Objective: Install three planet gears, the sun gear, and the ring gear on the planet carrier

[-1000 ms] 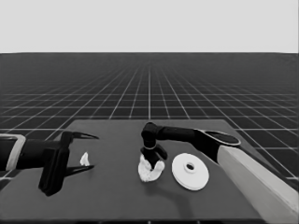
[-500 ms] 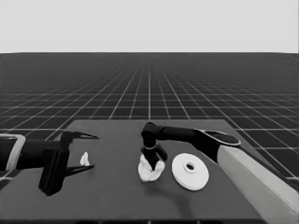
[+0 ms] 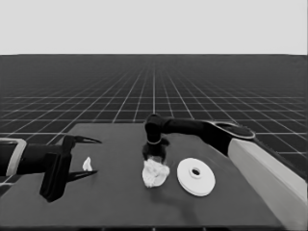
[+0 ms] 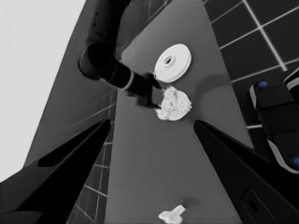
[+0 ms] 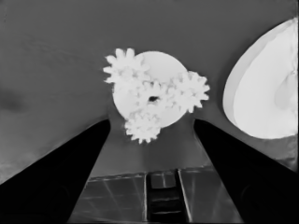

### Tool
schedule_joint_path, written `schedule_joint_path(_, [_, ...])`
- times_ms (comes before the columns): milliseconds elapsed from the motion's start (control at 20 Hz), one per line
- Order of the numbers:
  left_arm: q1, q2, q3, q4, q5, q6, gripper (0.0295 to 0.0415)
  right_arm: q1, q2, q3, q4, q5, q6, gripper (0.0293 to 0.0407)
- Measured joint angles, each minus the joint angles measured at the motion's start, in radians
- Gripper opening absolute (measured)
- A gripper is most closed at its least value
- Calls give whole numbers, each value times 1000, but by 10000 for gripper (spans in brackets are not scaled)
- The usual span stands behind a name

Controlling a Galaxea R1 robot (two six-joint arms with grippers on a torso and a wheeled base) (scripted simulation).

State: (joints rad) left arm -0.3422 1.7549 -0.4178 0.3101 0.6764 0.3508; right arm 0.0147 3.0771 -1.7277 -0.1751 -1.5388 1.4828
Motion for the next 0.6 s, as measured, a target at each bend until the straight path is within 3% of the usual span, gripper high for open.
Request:
schedule_joint_path(300, [0,0,0,0,0,0,385,15,-2,4,16,1,-122,385])
schedule_joint_path(350, [0,0,0,0,0,0,385,-109,-278,462,-203,148,-535,404])
schedule_joint_path(400, [0,0,0,0,0,0,385,-228,-703,822,-334,235,-795,395])
schedule_joint_path(500, [0,0,0,0,0,0,385,-327,-1119,1160,-457,315,-1038,386])
schedule_joint_path(600, [0,0,0,0,0,0,385,-356,-1252,1279,-500,343,-1122,385])
